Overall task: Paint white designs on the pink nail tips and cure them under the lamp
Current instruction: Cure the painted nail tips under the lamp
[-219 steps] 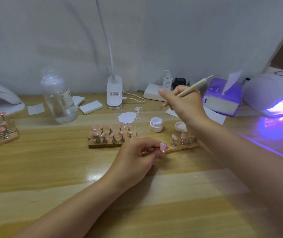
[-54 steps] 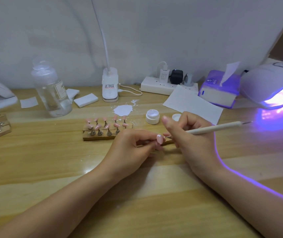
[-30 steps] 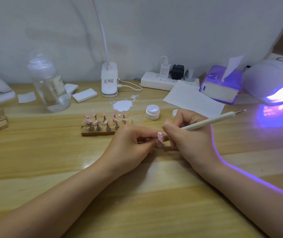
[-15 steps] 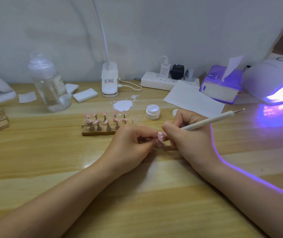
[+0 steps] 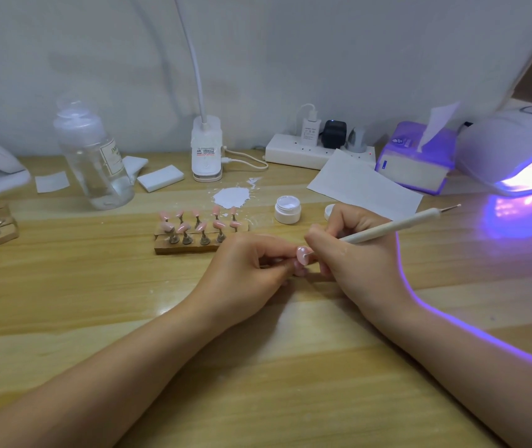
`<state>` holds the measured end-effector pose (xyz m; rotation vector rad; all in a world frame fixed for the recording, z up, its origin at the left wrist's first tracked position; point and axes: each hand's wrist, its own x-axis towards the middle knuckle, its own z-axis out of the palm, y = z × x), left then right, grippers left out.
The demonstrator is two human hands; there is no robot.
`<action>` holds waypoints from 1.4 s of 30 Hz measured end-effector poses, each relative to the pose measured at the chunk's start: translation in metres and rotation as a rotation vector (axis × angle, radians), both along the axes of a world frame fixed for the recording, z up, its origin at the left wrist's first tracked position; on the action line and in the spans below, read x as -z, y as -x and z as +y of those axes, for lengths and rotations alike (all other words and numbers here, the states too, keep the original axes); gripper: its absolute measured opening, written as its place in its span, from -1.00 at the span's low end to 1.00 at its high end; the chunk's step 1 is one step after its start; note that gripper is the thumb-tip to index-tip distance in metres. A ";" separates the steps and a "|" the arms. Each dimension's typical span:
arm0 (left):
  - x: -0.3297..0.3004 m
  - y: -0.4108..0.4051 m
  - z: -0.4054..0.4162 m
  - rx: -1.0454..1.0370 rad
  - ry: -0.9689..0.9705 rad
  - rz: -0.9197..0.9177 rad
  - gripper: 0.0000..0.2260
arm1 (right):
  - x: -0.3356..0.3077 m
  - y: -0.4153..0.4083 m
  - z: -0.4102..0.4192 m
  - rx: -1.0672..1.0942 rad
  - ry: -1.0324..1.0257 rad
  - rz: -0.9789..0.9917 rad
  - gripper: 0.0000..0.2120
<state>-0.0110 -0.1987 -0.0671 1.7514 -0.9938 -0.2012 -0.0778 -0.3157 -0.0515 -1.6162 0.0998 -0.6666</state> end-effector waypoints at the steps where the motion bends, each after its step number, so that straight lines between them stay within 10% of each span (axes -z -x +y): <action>1: 0.000 0.000 0.000 0.001 0.002 -0.002 -0.66 | 0.000 -0.001 0.000 0.000 0.000 -0.001 -0.63; 42: 0.002 0.000 0.000 0.013 -0.008 0.046 -0.83 | 0.000 0.002 0.001 -0.017 0.022 -0.023 -0.58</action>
